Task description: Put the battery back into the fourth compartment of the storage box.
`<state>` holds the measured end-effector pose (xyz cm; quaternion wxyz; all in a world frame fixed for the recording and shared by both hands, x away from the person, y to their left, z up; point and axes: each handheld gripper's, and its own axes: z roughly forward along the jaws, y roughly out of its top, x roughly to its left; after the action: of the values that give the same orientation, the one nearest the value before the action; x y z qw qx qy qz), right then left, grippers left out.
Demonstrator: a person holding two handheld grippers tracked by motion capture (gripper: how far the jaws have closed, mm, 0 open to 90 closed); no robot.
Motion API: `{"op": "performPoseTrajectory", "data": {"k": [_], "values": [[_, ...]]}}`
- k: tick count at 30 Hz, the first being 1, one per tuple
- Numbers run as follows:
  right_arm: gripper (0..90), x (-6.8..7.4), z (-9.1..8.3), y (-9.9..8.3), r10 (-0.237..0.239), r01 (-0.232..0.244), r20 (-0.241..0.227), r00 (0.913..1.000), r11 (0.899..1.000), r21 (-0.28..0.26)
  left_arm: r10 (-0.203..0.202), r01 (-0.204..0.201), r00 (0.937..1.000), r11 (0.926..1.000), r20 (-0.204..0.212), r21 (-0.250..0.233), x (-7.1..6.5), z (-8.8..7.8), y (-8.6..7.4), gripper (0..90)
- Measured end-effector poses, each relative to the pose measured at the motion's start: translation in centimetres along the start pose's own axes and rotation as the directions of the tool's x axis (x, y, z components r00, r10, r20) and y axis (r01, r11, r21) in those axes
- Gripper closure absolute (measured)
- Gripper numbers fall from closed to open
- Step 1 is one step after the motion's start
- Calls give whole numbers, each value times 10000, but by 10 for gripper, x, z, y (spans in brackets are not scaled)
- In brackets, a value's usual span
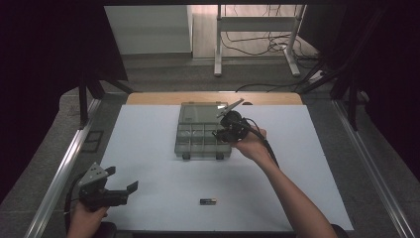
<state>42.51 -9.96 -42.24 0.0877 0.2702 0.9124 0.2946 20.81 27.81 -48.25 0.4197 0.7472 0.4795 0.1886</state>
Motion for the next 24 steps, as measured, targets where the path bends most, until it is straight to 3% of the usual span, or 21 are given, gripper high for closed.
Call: {"op": "performPoseTrajectory", "data": {"k": [13, 24], "values": [[766, -21, 10, 8, 396, -401, 450, 9982, 9991, 102, 10, -10, 10000, 10000, -5, 11, 0, 0, 0, 18], [766, -40, 28, 8, 841, -891, 965, 9918, 9948, 495, 12, -12, 10000, 10000, 15, 7, 0, 0, 0, 18]]}}
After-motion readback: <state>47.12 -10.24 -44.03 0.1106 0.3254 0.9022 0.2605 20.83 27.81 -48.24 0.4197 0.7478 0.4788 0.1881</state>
